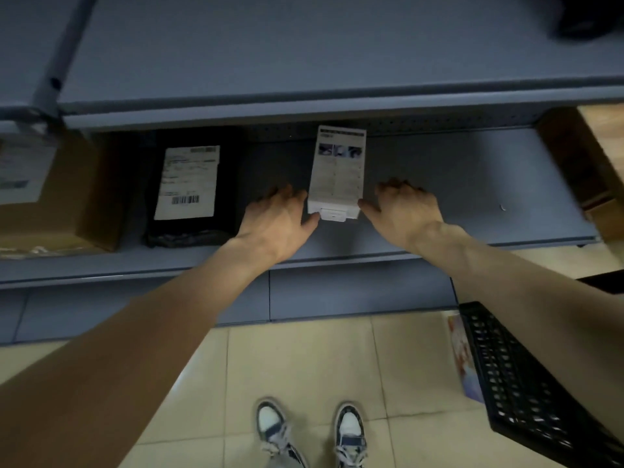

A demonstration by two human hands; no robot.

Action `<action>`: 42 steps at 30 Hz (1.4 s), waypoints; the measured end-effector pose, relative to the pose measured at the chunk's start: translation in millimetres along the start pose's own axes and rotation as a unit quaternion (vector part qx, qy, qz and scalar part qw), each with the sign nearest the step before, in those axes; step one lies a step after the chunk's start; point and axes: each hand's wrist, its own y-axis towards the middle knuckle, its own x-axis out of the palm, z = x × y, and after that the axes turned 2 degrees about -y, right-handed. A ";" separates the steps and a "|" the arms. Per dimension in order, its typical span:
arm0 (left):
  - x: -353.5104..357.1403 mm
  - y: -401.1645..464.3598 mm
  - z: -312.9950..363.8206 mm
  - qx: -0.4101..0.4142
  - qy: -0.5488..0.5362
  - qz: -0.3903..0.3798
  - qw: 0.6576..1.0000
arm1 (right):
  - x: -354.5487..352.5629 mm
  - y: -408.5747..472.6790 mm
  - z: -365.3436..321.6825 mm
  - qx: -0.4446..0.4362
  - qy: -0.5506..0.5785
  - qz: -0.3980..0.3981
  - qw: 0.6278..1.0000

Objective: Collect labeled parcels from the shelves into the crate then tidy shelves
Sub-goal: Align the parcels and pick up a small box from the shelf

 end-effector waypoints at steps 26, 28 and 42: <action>72.7 -31.5 73.9 0.007 -0.042 0.007 0.999 | 52.6 -42.7 25.7 0.149 0.399 -0.062 0.903; 77.8 -36.4 76.2 0.008 -0.055 0.011 0.998 | 52.9 -50.9 29.0 0.151 0.408 -0.066 0.898; 67.5 -33.6 46.3 -0.070 -0.241 0.062 0.966 | 31.3 -42.3 -6.1 0.166 0.563 0.005 0.809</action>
